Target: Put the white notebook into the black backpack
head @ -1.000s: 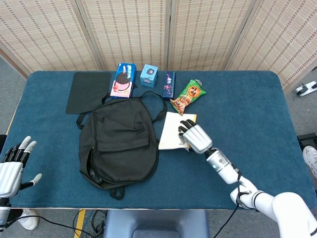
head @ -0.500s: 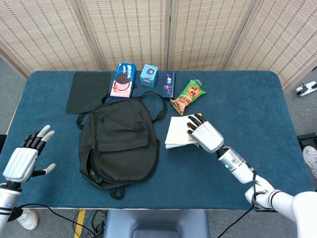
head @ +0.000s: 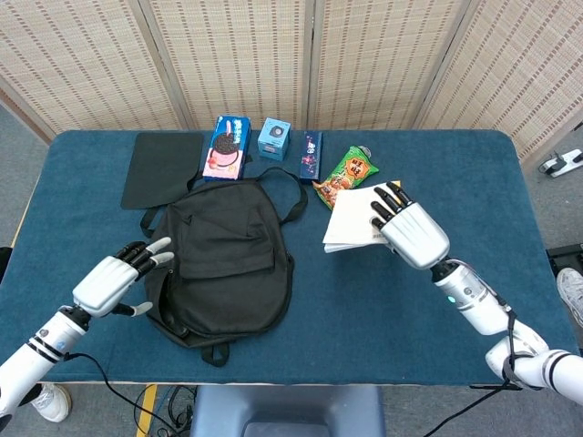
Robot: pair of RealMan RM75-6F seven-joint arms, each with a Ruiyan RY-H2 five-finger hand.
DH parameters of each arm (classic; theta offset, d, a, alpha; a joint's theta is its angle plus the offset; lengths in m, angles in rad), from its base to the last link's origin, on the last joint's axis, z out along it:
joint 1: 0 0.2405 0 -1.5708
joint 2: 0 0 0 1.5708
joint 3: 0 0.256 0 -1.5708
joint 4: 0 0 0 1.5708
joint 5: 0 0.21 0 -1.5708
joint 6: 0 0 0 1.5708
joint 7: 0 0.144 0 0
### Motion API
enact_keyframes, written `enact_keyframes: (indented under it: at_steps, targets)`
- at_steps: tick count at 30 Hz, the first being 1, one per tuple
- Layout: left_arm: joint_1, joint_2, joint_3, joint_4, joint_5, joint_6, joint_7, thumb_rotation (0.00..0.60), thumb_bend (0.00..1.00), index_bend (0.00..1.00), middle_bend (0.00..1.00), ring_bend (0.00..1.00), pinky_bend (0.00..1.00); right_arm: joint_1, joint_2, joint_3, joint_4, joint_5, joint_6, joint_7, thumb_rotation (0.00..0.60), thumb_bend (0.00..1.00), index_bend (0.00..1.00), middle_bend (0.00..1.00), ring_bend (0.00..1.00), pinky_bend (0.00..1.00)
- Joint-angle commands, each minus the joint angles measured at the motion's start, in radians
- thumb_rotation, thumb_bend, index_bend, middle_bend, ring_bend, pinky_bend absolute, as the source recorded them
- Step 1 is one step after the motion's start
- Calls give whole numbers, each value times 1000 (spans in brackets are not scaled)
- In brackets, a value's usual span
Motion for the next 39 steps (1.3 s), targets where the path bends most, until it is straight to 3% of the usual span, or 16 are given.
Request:
enact_keyframes:
  at_steps: [1, 15, 29, 39]
  targets:
    - [-29, -24, 23, 16, 29, -19, -18, 600, 220, 162, 40, 125, 86, -16, 32, 14, -29, 17, 8, -23, 600, 515, 636, 395, 193, 183]
    - [-120, -143, 92, 87, 17, -153, -4, 600, 220, 130, 40, 121, 85, -58, 73, 25, -80, 28, 33, -32, 600, 520, 636, 400, 193, 183]
    - [-164, -220, 113, 127, -68, -254, 66, 600, 220, 58, 40, 97, 85, -68, 59, 27, -71, 17, 32, 0, 600, 524, 636, 400, 193, 183]
    - [-164, -285, 113, 180, -92, -223, 63, 600, 220, 59, 40, 97, 85, -74, 56, 28, -69, 7, 36, 8, 600, 529, 636, 401, 193, 183]
